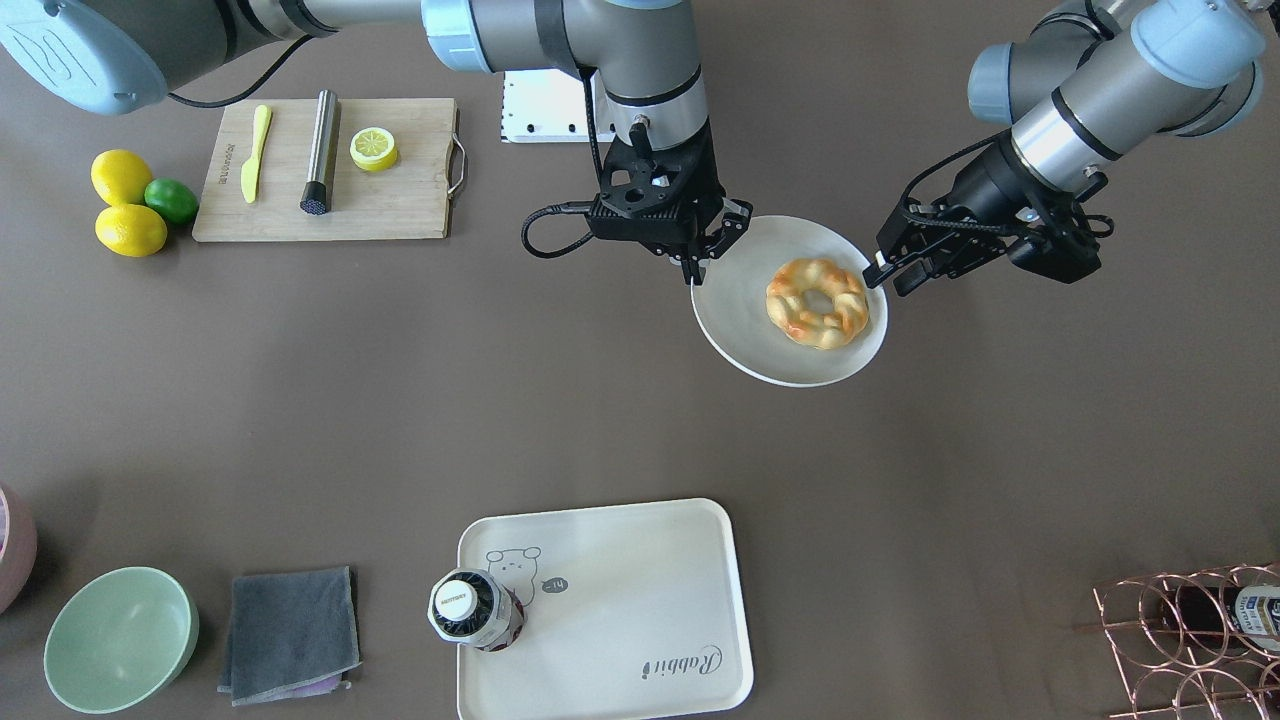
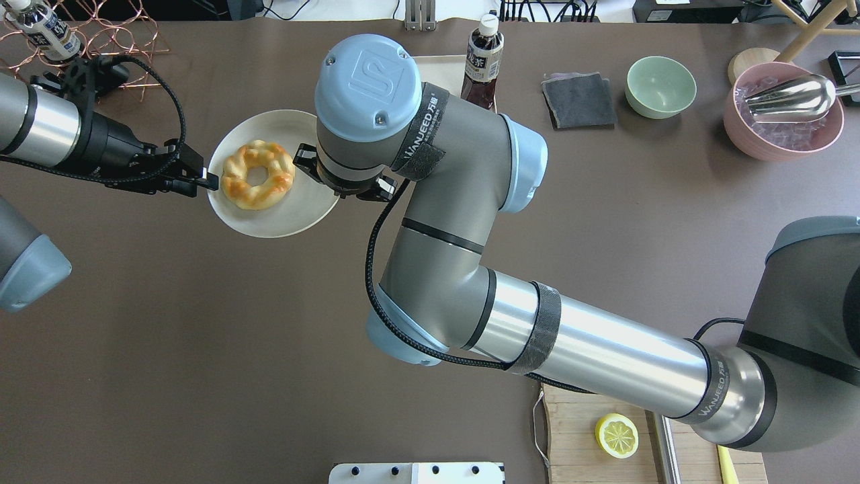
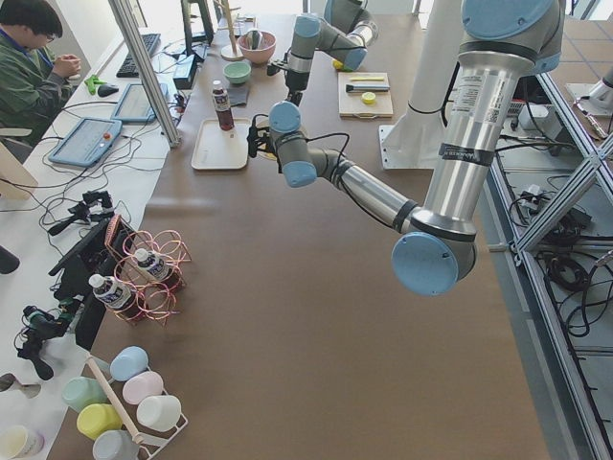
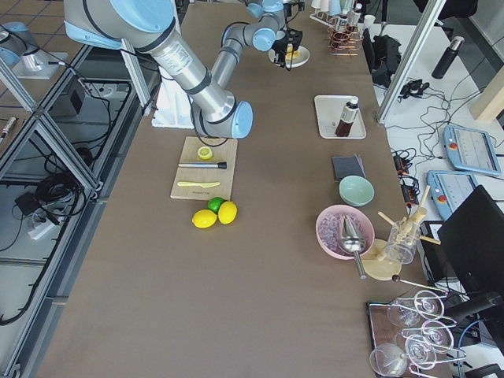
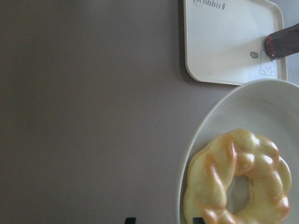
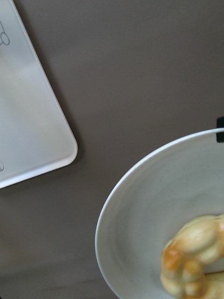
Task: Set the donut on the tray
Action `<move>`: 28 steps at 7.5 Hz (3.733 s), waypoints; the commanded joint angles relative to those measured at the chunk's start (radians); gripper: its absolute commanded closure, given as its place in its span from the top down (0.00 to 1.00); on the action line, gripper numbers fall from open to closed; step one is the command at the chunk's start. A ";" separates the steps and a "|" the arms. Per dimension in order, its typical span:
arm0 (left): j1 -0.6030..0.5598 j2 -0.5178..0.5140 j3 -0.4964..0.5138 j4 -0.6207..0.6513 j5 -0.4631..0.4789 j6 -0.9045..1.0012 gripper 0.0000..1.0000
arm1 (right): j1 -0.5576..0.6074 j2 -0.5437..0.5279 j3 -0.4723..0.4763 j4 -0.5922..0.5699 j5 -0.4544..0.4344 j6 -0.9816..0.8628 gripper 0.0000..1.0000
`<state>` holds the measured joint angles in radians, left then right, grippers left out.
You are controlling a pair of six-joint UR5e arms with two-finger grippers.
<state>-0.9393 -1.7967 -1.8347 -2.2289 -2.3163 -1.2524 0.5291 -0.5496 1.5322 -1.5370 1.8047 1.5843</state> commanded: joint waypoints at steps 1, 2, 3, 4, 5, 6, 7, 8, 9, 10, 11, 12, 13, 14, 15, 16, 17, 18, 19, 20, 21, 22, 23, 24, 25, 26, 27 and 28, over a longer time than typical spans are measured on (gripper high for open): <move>0.002 -0.004 0.000 0.000 0.000 -0.001 0.48 | 0.000 0.000 0.000 0.001 0.001 0.000 0.00; 0.002 -0.004 0.000 0.000 0.000 -0.001 0.47 | 0.000 0.000 0.000 0.001 0.001 0.002 0.00; 0.002 -0.004 0.000 0.000 0.000 -0.001 0.35 | 0.000 0.000 0.000 0.001 0.001 0.005 0.00; 0.002 -0.007 0.000 0.000 0.000 -0.002 0.07 | 0.000 0.000 0.000 0.003 0.001 0.005 0.00; 0.002 -0.009 -0.005 0.000 0.000 -0.005 0.00 | -0.001 0.000 0.000 0.005 -0.001 0.005 0.00; 0.002 -0.012 -0.005 -0.001 0.000 -0.005 0.00 | -0.001 0.000 0.002 0.006 -0.001 0.006 0.00; 0.002 -0.013 -0.008 -0.002 0.000 -0.007 0.00 | -0.001 0.000 0.002 0.006 -0.001 0.008 0.00; 0.002 -0.021 -0.009 -0.002 0.000 -0.009 0.00 | -0.001 0.000 0.003 0.006 -0.001 0.008 0.00; 0.002 -0.024 -0.012 -0.002 -0.002 -0.019 0.00 | -0.001 0.000 0.005 0.008 -0.001 0.007 0.00; 0.002 -0.026 -0.012 -0.002 -0.002 -0.031 0.00 | -0.001 0.000 0.012 0.011 -0.001 0.006 0.00; 0.002 -0.024 -0.011 0.000 -0.002 -0.032 0.00 | -0.001 -0.003 0.016 0.009 -0.001 0.005 0.59; 0.000 -0.024 -0.011 0.000 -0.002 -0.032 0.00 | 0.002 -0.004 0.017 0.009 -0.002 -0.003 1.00; 0.000 -0.023 -0.009 0.000 -0.003 -0.032 0.00 | 0.005 -0.003 0.017 0.006 -0.001 -0.004 1.00; 0.000 -0.023 -0.008 0.000 -0.003 -0.032 0.00 | 0.009 -0.004 0.017 0.005 0.001 -0.004 1.00; 0.000 -0.023 -0.006 0.002 -0.005 -0.032 0.00 | 0.015 -0.004 0.019 0.005 0.004 -0.006 1.00; 0.000 -0.023 -0.003 0.002 -0.005 -0.032 0.00 | 0.020 -0.007 0.032 -0.002 0.008 -0.006 1.00; 0.000 -0.021 0.000 0.011 -0.003 -0.032 0.00 | 0.023 -0.015 0.052 -0.003 0.011 -0.007 1.00; -0.003 -0.024 0.003 0.046 0.000 -0.030 0.00 | 0.025 -0.013 0.055 -0.005 0.015 -0.007 1.00; -0.004 -0.026 0.014 0.055 0.011 -0.030 0.00 | 0.038 -0.018 0.068 -0.017 0.033 -0.007 1.00; -0.004 -0.036 0.040 0.060 0.032 -0.028 0.00 | 0.066 -0.020 0.118 -0.105 0.080 -0.032 1.00; -0.004 -0.071 0.058 0.118 0.058 -0.030 0.00 | 0.072 -0.030 0.178 -0.170 0.096 -0.080 1.00; -0.004 -0.142 0.080 0.220 0.084 -0.022 0.00 | 0.083 -0.056 0.219 -0.198 0.099 -0.111 1.00; -0.004 -0.217 0.142 0.268 0.104 -0.019 0.00 | 0.119 -0.097 0.247 -0.199 0.141 -0.168 1.00; -0.004 -0.281 0.238 0.264 0.127 -0.009 0.00 | 0.193 -0.155 0.272 -0.201 0.239 -0.278 1.00; -0.006 -0.356 0.333 0.259 0.152 -0.009 0.00 | 0.248 -0.205 0.285 -0.201 0.286 -0.365 1.00; -0.012 -0.409 0.400 0.259 0.166 -0.009 0.00 | 0.288 -0.263 0.296 -0.201 0.306 -0.459 1.00; -0.021 -0.447 0.460 0.258 0.167 -0.009 0.00 | 0.334 -0.341 0.325 -0.201 0.336 -0.566 1.00; -0.024 -0.496 0.524 0.259 0.198 -0.010 0.00 | 0.389 -0.440 0.379 -0.201 0.372 -0.675 1.00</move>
<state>-0.9546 -2.2097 -1.4236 -1.9705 -2.1538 -1.2613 0.8295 -0.8404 1.8417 -1.7378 2.1180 1.0928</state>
